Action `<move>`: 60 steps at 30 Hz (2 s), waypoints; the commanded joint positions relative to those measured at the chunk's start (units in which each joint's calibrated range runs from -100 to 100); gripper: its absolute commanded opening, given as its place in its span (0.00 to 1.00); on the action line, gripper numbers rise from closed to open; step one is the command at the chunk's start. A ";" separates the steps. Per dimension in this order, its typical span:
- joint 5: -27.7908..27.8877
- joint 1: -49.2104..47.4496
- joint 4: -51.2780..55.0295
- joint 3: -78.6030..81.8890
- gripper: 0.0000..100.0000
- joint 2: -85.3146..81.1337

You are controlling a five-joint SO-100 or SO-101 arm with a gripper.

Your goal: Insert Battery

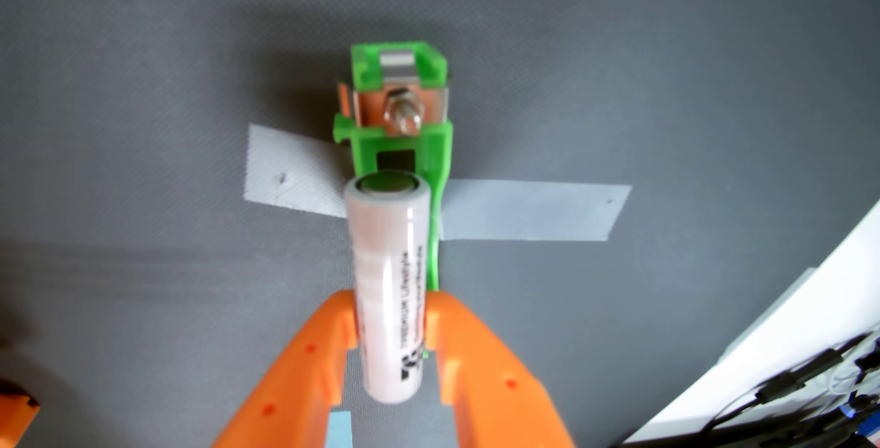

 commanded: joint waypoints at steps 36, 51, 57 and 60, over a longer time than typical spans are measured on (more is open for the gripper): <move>-0.20 0.21 0.11 -3.56 0.02 2.18; 0.00 -0.97 2.49 -3.29 0.20 1.18; 0.16 -0.85 7.23 -2.84 0.19 -6.90; 1.03 -0.02 7.23 -2.57 0.18 -9.65</move>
